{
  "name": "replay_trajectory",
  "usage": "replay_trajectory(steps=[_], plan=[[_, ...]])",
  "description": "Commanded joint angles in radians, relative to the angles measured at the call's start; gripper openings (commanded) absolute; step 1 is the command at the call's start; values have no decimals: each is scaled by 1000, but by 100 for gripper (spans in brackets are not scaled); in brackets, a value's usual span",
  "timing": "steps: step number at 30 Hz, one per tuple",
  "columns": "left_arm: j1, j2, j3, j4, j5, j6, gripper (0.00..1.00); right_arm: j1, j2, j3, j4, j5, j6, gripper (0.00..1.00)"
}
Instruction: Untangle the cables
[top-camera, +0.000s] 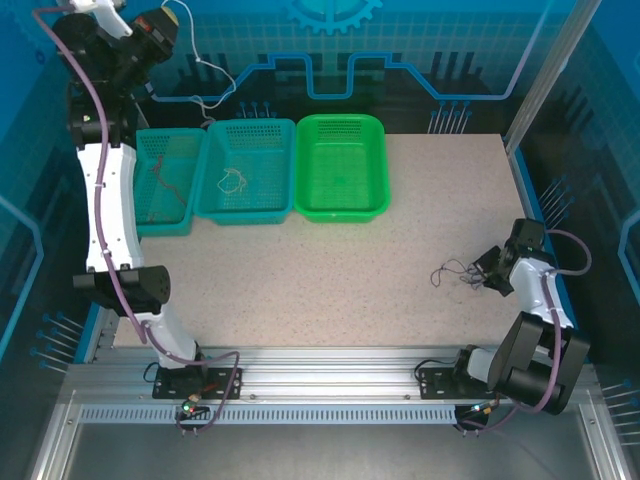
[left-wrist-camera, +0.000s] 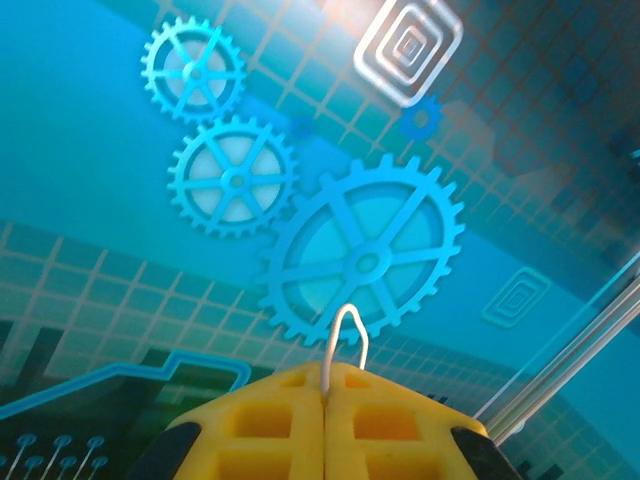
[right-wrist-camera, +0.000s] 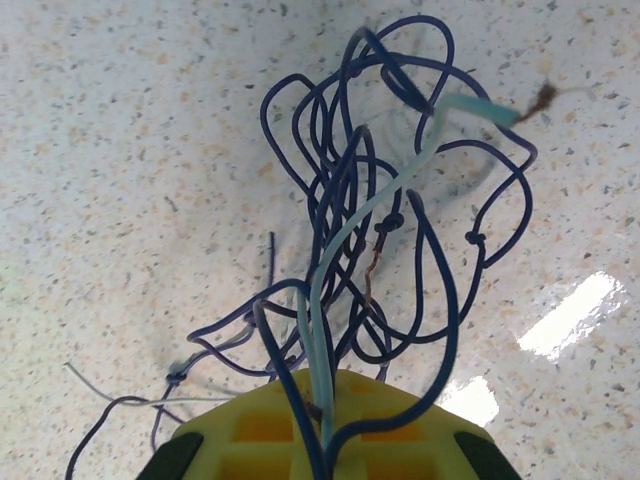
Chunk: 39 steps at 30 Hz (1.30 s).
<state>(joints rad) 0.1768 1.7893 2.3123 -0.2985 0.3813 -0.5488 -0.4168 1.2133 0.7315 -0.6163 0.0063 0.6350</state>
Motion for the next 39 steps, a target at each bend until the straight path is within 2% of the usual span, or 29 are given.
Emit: replay_trajectory(steps=[1, 4, 9, 13, 14, 15, 20, 22, 25, 28, 33, 39], plan=[[3, -53, -35, 39, -10, 53, 0, 16, -44, 36, -53, -29, 2, 0], [2, -76, -149, 48, -36, 100, 0, 21, -78, 53, -82, -47, -3, 0], [-15, -127, -452, 130, -77, 137, 0, 63, -148, 104, -134, -135, -8, 0], [-57, -123, -569, 122, -97, 194, 0, 125, -202, 174, -170, -191, 20, 0], [-68, -116, -585, 107, -106, 215, 8, 144, -210, 194, -183, -201, 31, 0], [-77, -108, -595, 89, -118, 230, 21, 162, -216, 219, -197, -208, 39, 0], [-85, -100, -611, 24, -182, 248, 56, 233, -200, 379, -292, -253, 75, 0], [-86, -93, -584, -24, -184, 261, 64, 256, -182, 439, -317, -271, 98, 0], [-107, -114, -570, -39, -131, 250, 64, 287, -150, 510, -322, -313, 118, 0], [-187, -162, -601, 17, -24, 247, 64, 316, -121, 557, -319, -328, 158, 0], [-414, -238, -738, 207, 166, 225, 63, 336, -75, 609, -306, -365, 231, 0], [-673, -211, -857, 367, 231, 182, 60, 359, -33, 625, -313, -388, 273, 0]])
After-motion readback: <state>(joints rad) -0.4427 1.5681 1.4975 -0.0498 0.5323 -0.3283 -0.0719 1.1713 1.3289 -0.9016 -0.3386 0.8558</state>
